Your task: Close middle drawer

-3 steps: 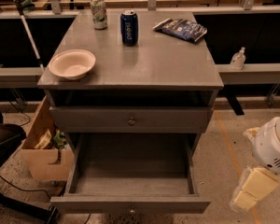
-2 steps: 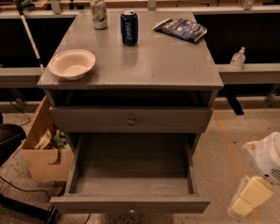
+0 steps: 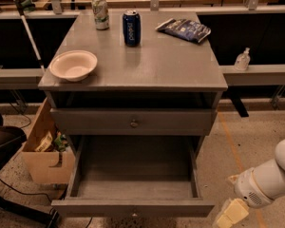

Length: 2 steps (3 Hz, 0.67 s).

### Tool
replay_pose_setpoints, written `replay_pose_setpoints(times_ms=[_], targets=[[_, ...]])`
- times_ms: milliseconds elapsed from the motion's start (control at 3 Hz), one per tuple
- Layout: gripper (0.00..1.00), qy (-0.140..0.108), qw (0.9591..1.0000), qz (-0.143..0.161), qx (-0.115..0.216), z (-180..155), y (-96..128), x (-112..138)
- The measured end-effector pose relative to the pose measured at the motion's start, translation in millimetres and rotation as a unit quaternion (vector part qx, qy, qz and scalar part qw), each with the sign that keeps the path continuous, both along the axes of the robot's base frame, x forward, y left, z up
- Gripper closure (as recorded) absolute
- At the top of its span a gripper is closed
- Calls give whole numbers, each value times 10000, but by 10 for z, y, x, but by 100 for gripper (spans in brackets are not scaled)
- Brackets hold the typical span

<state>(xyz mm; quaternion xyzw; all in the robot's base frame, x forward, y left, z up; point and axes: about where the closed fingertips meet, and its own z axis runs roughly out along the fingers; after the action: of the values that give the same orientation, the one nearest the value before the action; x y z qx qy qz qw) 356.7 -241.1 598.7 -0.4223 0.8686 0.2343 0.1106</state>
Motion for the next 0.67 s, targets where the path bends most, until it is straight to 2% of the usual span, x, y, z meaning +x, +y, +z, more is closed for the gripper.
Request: replay_pose_setpoints(times_ms=[333,667], targets=[[0,242,9996,7,175,-269,43,-57],[0,330,9992,23,219,-309,16,-81]])
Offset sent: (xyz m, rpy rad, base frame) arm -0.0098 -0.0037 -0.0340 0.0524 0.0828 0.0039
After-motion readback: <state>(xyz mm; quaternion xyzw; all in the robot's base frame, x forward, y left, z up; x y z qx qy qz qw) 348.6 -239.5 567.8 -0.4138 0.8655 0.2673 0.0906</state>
